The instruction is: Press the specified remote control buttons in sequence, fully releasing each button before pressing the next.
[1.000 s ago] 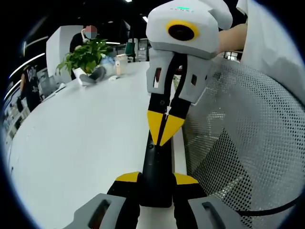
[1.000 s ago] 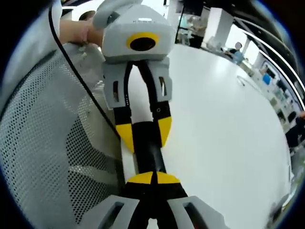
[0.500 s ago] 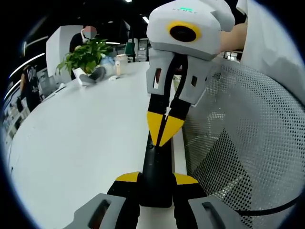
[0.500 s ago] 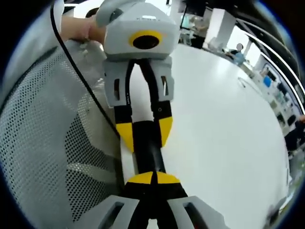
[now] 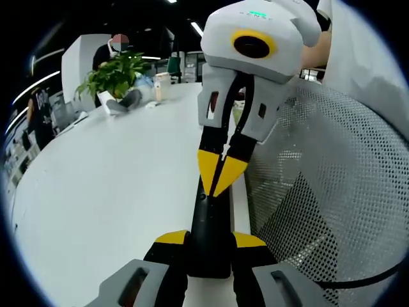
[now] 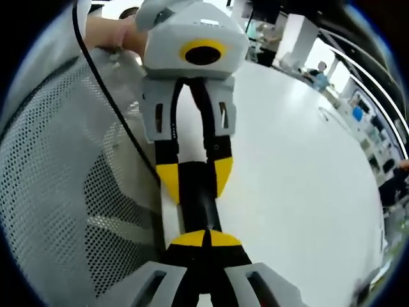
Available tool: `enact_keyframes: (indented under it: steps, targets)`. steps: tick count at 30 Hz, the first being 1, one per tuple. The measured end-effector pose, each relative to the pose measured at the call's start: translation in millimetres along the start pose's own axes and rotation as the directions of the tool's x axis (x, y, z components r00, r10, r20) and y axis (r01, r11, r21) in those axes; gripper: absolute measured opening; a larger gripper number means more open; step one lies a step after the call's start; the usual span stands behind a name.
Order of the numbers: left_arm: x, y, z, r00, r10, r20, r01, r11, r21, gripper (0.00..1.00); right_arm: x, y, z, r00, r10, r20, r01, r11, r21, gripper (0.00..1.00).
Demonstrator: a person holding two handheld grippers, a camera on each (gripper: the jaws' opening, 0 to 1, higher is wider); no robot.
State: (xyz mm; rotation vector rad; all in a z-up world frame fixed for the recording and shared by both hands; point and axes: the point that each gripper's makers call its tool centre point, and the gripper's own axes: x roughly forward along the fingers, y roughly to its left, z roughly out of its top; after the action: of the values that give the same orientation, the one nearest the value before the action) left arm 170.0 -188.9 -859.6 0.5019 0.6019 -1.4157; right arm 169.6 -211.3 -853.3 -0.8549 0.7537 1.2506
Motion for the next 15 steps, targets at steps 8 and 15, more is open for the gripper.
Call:
enact_keyframes:
  steps: [8,15]
  targets:
    - [0.1,-0.2,-0.1,1.0,0.0,-0.001,0.0,1.0,0.002,0.24,1.0,0.6,0.0,1.0,-0.01,-0.029,0.007,0.995,-0.095,0.0]
    - [0.3,0.1,0.0,1.0,0.0,-0.002,0.0,1.0,0.004,0.24,1.7,1.4,-0.4,0.999,-0.026,-0.034,0.02,0.986,-0.168,0.0]
